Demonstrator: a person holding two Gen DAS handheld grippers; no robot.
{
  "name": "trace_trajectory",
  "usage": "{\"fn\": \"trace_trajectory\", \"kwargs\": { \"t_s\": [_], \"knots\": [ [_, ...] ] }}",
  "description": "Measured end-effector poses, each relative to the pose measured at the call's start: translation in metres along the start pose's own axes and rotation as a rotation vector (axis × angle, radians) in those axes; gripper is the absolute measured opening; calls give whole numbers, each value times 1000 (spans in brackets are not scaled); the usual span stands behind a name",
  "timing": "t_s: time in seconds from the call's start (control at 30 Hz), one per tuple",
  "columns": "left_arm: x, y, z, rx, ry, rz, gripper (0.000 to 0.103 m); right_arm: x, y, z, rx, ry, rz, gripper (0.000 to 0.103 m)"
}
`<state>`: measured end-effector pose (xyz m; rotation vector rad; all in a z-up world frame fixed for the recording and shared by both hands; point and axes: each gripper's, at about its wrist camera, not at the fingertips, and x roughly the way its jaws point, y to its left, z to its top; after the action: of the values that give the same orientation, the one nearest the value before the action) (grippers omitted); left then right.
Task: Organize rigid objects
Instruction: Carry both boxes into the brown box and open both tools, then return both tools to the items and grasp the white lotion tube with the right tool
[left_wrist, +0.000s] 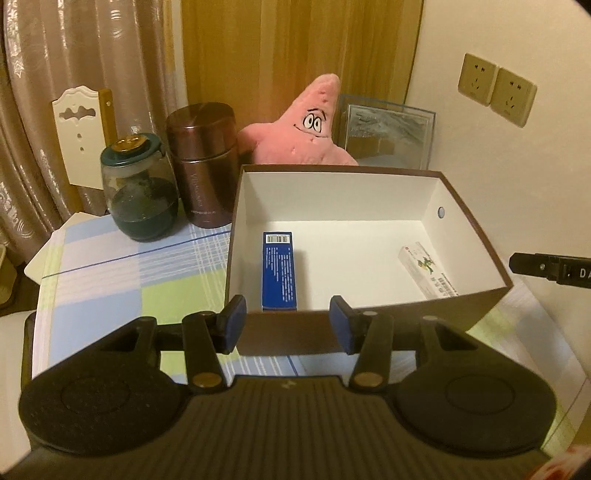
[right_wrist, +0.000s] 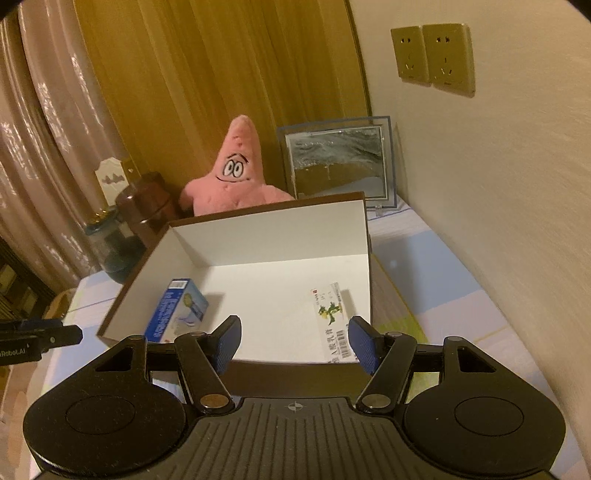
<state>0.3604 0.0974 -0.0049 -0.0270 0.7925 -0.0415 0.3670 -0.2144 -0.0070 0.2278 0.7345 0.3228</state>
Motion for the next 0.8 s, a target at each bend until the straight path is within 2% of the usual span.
{"fn": "trace_trajectory", "kwargs": {
  "t_s": [0.1,0.23,0.5,0.8],
  "knots": [
    [-14,1,-8,-15,-11,-6,48,-9,2,-5,14,-10,43,64],
    [-30,4,-19,-29,-17,-9,48,-21,15,-14,-23,-7,56,64],
    [-55,6,-48,-41,-6,-17,48,-37,31,-36,-75,34,138,64],
    [-62,2,-91,-33,37,-11,49,-39,47,-77,-118,92,224,64]
  ]
}}
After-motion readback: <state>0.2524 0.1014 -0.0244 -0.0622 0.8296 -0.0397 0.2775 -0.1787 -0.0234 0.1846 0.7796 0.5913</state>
